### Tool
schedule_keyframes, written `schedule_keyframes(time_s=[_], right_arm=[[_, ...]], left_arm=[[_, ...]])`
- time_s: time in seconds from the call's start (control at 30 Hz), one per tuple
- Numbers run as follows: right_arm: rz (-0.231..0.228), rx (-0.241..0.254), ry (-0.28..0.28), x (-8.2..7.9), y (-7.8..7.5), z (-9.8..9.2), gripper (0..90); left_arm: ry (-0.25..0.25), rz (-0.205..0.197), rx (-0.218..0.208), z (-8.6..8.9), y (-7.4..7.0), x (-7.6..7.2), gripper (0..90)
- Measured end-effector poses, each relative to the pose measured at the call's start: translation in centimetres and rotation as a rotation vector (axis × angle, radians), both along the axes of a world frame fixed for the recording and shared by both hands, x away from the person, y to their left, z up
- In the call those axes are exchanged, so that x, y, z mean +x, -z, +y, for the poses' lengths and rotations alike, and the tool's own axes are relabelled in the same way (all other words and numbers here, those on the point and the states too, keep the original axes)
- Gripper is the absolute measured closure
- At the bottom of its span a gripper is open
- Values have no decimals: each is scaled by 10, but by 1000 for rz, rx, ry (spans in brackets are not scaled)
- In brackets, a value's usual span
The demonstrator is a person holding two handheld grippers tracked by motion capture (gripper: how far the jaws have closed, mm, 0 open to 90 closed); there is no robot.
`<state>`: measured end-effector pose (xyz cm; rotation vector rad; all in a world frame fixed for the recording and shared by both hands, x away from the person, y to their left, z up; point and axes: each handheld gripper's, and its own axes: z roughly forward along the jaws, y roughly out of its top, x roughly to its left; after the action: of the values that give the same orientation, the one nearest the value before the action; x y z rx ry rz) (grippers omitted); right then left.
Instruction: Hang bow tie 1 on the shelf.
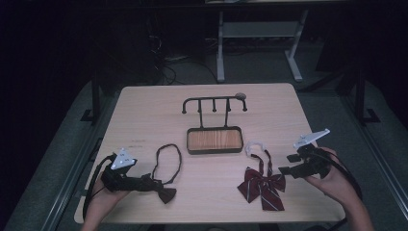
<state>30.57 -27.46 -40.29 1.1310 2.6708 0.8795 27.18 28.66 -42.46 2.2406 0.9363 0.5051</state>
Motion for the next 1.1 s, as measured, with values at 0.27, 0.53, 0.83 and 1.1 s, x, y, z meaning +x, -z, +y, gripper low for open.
schedule_keyframes(time_s=[0.27,0.53,0.83,1.1], right_arm=[[7,-7,-6,16,-5,8,401],[22,-20,-20,30,-12,18,420],[37,-61,-30,48,-16,33,439],[47,-92,-13,62,-13,37,442]], left_arm=[[-7,-8,-1,2,-2,-2,266],[-7,-11,-1,1,-1,-2,267],[-7,-21,4,0,-4,-3,267],[14,-31,12,-6,-4,-1,267]])
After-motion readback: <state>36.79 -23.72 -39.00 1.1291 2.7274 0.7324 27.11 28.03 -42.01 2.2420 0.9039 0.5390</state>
